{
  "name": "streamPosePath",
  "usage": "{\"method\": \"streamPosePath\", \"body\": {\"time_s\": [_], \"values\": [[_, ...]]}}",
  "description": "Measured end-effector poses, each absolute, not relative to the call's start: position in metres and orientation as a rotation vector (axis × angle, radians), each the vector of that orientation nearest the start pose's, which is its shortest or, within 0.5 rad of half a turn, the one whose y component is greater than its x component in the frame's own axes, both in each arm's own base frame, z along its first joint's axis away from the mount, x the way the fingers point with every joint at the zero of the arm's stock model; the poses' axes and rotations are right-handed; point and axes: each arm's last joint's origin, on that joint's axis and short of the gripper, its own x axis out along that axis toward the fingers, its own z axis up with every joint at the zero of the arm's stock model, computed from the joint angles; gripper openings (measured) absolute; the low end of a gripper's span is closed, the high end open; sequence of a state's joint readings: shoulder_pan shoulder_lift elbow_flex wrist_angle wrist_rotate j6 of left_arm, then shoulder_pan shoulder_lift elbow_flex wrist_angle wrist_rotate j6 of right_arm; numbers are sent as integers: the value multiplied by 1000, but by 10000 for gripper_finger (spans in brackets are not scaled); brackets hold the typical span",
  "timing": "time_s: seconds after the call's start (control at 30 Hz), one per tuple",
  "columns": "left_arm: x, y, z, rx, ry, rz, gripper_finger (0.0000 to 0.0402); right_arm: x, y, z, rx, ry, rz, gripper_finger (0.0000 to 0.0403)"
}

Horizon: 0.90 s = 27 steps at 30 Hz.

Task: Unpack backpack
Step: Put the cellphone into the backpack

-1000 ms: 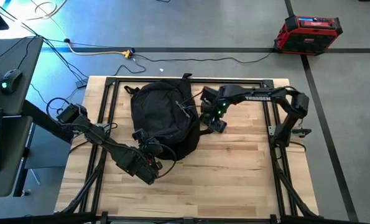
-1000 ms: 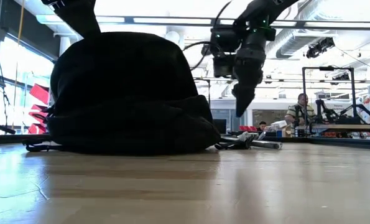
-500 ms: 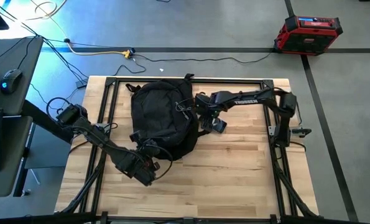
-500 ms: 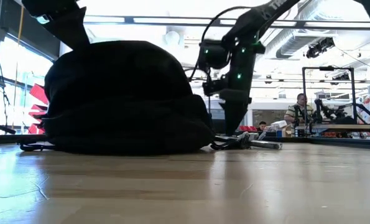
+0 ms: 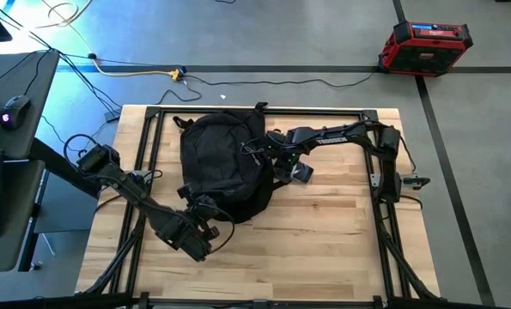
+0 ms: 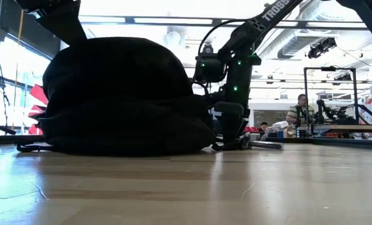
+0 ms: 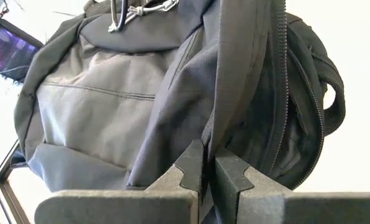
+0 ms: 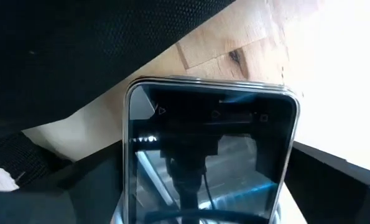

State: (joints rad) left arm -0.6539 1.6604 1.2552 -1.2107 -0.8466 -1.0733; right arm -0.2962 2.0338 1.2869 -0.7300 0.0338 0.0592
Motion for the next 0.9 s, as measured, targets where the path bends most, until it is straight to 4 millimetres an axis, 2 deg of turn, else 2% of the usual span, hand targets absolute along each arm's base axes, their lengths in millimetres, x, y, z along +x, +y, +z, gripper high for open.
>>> {"method": "streamPosePath", "body": {"time_s": [0.07, 0.2, 0.33, 0.4, 0.53, 0.63, 0.77, 0.9], "values": [[242, -159, 238, 156, 880, 693, 0, 351, -108, 121, 251, 1467, -321, 335], [242, -159, 238, 139, 871, 700, 0, 349, -106, 125, 240, 1471, -322, 334], [243, -159, 238, 124, 864, 703, 0, 346, -98, 142, 167, 1456, -307, 334], [246, -158, 238, 106, 844, 705, 0, 338, -91, 156, 144, 1471, -286, 334], [255, -156, 239, 58, 786, 712, 0, 333, -79, 201, 68, 1344, -318, 334], [265, -152, 240, 33, 747, 705, 0, 324, -61, 225, 28, 1290, -296, 334], [283, -146, 243, 28, 697, 676, 0, 318, -24, 260, -14, 1138, -186, 334], [299, -140, 249, 56, 632, 646, 0, 321, 24, 266, -103, 1012, 4, 334]]}}
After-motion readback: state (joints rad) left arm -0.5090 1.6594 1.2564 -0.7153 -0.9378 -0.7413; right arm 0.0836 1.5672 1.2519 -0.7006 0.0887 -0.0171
